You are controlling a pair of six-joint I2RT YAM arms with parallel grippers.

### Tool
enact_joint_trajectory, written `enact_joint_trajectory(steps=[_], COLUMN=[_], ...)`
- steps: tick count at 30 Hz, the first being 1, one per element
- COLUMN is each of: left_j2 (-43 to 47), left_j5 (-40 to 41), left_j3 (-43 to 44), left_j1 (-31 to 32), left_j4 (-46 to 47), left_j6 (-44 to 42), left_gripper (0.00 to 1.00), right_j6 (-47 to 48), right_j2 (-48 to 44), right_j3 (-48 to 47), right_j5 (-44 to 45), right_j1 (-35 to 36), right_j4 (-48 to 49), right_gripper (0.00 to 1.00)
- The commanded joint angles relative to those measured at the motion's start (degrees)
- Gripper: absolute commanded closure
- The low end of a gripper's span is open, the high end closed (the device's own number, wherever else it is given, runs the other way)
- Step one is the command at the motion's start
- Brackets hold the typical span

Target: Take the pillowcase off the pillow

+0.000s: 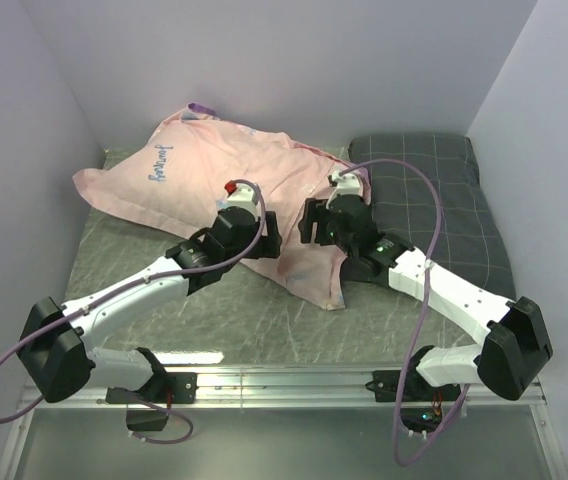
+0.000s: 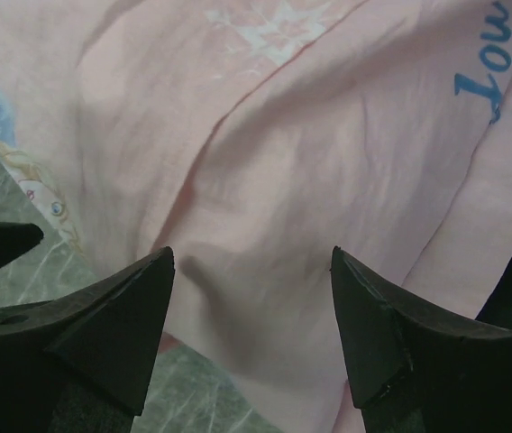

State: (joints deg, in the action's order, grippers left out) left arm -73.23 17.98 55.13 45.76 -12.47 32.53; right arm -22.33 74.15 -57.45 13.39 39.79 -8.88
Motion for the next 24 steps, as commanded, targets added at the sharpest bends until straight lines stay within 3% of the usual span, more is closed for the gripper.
enact_joint_trajectory(steps=[1, 5, 6, 9, 10, 14, 18, 24], left_j2=[-1.20, -4.54, -5.25, -8.24, -9.72, -14.30, -16.94, -16.33], left_j5=[0.83, -0.05, 0.04, 0.39, 0.74, 5.12, 8.55, 18.04], left_j3=[4.28, 8.13, 8.84, 11.92, 12.80, 18.49, 20.28, 20.81], left_j1=[0.56, 1.09, 1.26, 2.05, 2.32, 2.76, 2.93, 2.76], left_j4=[2.01, 1.83, 1.83, 1.13, 0.78, -2.81, -5.37, -8.10], left_j6=[-2.30, -3.53, -3.70, -4.41, -4.50, -4.32, -4.41, -4.32], left_gripper=[0.17, 0.17, 0.17, 0.17, 0.17, 0.19, 0.26, 0.48], right_j6=[-2.89, -4.21, -4.65, -5.79, -5.89, -6.94, -7.03, -6.85], right_j2=[-2.87, -3.05, -3.22, -4.53, -4.98, -7.44, -9.98, -13.32], right_j3=[2.85, 6.03, 6.47, 8.23, 9.45, 11.48, 12.54, 13.59], right_j5=[2.52, 2.70, 2.78, 2.87, 2.87, 3.57, 4.19, 6.91], right_j1=[0.38, 0.46, 0.55, 0.38, 0.46, 0.64, 0.64, 0.73], right_j4=[5.72, 8.53, 8.62, 8.80, 9.67, 10.73, 9.59, 6.08], right_gripper=[0.24, 0.38, 0.53, 0.85, 0.89, 0.96, 0.98, 0.98])
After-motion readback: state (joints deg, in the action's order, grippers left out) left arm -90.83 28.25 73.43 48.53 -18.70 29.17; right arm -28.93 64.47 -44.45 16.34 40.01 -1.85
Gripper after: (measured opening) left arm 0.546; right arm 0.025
